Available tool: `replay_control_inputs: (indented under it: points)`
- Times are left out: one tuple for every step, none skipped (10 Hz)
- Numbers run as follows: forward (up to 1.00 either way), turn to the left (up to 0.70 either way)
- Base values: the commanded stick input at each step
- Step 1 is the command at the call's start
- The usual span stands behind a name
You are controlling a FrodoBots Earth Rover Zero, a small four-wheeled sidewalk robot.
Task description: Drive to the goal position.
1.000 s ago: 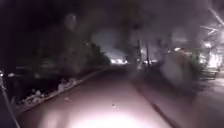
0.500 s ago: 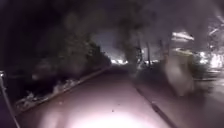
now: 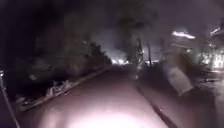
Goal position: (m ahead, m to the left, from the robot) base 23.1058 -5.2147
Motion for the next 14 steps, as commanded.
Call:
replay_control_inputs:
  points:
    - [0.5,0.0]
    - [0.5,0.0]
    - [0.5,0.0]
    - [0.5,0.0]
    - [0.5,0.0]
    - [0.5,0.0]
    - [0.5,0.0]
    - [0.5,0.0]
    - [0.5,0.0]
    - [0.5,0.0]
    - [0.5,0.0]
    - [0.5,0.0]
    - [0.5,0.0]
    - [0.5,0.0]
